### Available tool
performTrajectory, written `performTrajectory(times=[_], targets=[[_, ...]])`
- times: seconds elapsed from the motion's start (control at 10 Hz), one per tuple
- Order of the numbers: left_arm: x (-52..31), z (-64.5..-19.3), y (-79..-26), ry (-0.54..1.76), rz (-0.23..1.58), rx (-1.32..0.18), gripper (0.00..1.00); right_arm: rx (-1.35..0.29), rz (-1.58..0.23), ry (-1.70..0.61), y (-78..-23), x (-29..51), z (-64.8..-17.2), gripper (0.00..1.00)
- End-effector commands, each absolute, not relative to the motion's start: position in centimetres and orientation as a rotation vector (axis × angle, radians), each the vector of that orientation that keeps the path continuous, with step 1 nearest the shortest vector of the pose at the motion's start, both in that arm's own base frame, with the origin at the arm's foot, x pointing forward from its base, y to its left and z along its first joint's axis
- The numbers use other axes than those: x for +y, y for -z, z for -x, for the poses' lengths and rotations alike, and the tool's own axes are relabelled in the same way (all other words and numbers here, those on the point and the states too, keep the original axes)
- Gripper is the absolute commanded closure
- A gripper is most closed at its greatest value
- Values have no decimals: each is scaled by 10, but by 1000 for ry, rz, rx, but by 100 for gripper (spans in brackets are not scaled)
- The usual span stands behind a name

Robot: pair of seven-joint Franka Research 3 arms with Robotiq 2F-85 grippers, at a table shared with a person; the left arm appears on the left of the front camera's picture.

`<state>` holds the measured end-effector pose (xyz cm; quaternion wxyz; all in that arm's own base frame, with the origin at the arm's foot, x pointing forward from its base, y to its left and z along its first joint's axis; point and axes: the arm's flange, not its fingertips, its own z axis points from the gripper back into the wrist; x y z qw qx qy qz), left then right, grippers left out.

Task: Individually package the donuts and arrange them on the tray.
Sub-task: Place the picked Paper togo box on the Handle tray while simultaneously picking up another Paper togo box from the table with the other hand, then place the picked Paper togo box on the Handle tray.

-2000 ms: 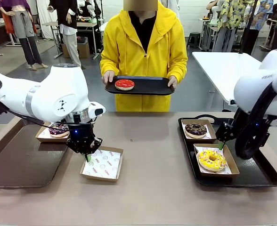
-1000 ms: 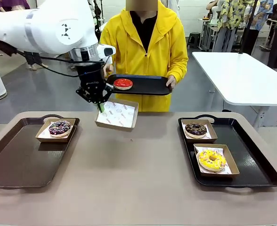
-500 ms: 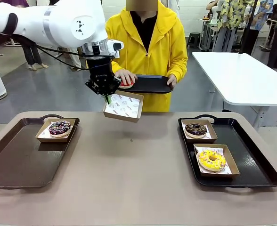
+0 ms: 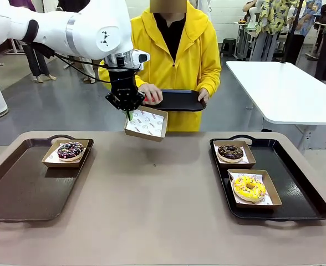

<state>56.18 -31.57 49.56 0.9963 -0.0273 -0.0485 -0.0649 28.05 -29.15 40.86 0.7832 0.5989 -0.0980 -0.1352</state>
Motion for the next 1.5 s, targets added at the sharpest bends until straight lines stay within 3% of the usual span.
performTrajectory(times=[0.0,1.4], targets=[[-317,-559,-498,140,55,-97,100,-211,-1298,303,-408,-293,-279,0],[-317,-559,-498,140,55,-97,100,-211,-1298,303,-408,-293,-279,0]])
